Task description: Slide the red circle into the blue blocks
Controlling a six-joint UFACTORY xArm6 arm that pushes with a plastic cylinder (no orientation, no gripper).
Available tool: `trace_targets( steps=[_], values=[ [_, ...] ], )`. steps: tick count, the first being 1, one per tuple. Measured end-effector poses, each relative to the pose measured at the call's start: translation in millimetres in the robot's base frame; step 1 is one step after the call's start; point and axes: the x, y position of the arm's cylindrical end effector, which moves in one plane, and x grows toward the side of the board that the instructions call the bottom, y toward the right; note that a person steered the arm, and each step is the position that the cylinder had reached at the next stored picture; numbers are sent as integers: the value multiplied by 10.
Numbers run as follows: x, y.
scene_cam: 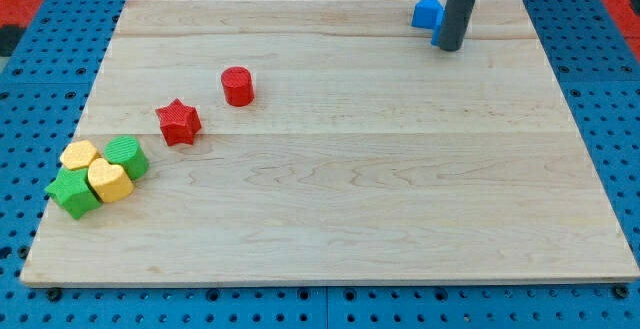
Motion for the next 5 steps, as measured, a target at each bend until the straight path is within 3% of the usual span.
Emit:
trace_targets(
  steps=[1,2,3,5],
  values=[
    [84,-75],
    [555,-610],
    [1151,-1214],
    [1314,-2940]
  ],
)
